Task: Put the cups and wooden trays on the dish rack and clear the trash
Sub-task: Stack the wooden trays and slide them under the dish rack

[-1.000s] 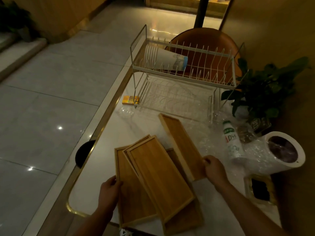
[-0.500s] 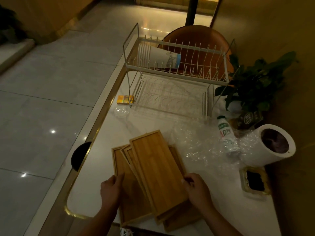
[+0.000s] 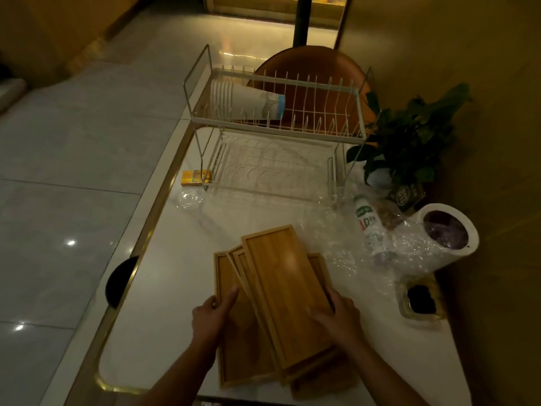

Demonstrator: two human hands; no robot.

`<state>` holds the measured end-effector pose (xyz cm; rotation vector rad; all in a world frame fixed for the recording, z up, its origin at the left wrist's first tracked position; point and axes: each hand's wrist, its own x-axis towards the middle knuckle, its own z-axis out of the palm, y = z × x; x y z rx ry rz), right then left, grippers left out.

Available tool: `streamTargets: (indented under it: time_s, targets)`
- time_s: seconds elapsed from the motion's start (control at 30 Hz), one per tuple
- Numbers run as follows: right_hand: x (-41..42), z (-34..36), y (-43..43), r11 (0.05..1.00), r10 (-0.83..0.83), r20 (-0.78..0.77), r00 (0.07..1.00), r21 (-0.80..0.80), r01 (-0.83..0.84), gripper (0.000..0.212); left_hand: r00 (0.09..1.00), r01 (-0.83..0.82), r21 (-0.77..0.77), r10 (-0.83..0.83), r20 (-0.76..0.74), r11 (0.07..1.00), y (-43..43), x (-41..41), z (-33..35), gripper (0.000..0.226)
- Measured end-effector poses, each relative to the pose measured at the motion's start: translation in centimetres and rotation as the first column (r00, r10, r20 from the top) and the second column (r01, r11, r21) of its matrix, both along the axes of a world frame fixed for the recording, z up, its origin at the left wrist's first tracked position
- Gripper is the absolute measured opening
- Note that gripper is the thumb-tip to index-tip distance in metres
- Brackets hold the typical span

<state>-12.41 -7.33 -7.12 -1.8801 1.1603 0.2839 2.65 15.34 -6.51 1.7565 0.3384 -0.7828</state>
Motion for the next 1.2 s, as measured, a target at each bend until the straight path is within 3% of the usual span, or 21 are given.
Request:
streamTargets:
  time_s: [0.23,0.33,0.67,0.77,0.9,1.03,1.13,1.2]
  targets:
    - [-3.3,0.5,-3.1,0.994,-0.105,0.01,0.994,0.009,0.104,0.083,0.996,0.063,-0.063,-0.067,-0.059,0.996,-4.2,-1.2,0.3,0.06]
    - [-4.4,0.3,-4.0,0.99,-0.143,0.007,0.99,0.005,0.143,0.082,0.994,0.071,-0.049,-0.074,-0.081,0.996,-5.5,-1.6,0.6,0.051]
    - [-6.6,-0.1,-6.2,0.973,-0.231,0.019,0.973,0.016,0.231,0.08,0.979,0.175,-0.021,-0.176,-0.101,0.984,-7.2,-2.4,1.3,0.033]
    - [-6.5,0.2,-6.2,0.976,-0.218,0.002,0.976,-0.007,0.218,0.077,0.975,0.179,-0.007,-0.178,-0.132,0.984,-6.4,-2.4,1.2,0.037]
    - [-6.4,1.1,-6.0,0.973,-0.196,0.047,0.979,-0.111,0.2,0.049,0.957,0.24,-0.023,-0.24,-0.161,0.971,-5.4,-3.0,1.5,0.029]
    - [-6.3,2.1,-5.8,0.963,-0.219,0.083,0.972,-0.141,0.229,0.041,0.94,0.287,-0.014,-0.284,-0.187,0.958,-4.7,-3.9,2.0,0.025]
    - [-6.1,2.6,-5.9,0.955,-0.262,0.17,0.95,-0.094,0.281,0.026,0.913,0.402,0.106,-0.407,0.028,0.909,-4.6,-4.7,1.9,0.018]
    - [-6.1,2.6,-6.0,0.962,-0.254,0.178,0.951,-0.052,0.267,0.026,0.822,0.487,0.257,-0.537,0.189,0.835,-5.3,-5.4,1.8,0.04]
